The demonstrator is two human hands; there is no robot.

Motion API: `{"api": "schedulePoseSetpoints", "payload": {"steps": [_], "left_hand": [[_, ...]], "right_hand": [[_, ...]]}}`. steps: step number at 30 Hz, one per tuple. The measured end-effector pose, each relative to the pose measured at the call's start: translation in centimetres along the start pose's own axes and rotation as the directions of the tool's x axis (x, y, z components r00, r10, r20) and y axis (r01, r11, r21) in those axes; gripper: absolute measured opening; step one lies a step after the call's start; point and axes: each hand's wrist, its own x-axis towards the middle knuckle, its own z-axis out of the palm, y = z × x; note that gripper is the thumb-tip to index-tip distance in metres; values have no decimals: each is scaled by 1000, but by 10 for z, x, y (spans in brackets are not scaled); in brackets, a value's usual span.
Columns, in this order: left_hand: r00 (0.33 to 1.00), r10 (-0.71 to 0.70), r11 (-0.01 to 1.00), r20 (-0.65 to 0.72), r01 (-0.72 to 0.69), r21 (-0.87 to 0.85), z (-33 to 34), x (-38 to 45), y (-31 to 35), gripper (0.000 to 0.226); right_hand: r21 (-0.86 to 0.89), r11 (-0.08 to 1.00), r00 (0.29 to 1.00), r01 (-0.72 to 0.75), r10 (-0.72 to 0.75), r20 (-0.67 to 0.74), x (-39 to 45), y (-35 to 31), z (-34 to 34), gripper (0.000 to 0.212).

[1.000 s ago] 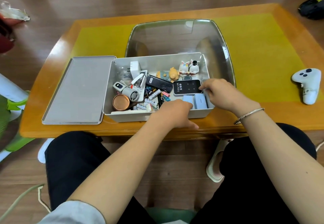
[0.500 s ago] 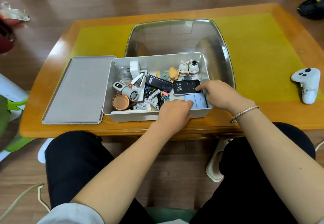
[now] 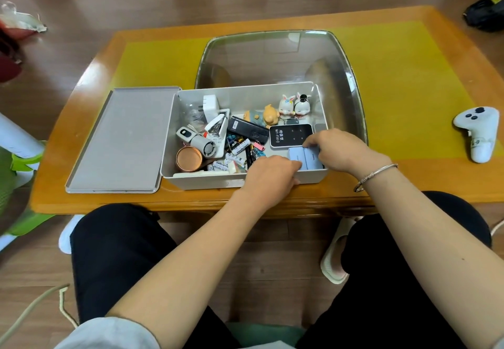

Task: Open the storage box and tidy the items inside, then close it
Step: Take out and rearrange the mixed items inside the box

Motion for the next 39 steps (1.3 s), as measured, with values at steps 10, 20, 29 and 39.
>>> {"api": "schedulePoseSetpoints", "payload": {"steps": [10,20,29,39], "left_hand": [[1000,-16,999,-25,17,27,0,-4,3,33],[977,-177,978,-120,161,-136,-9,-30,-10,50],[801,-452,888,-393,361,-286,-29,-71,-71,19],[631,-719,688,-292,586,-427,-21,-81,-130,42]], "right_hand": [[-107,993,997,-42,36,-64,-7,-7,2,40],[-44,995,869,-85,53,-491,-17,-31,3,32],[90,988,932,126,-87,-352,-5,-71,25,27],[292,943,986,161,-143,-83,1,-111,28,31]]}}
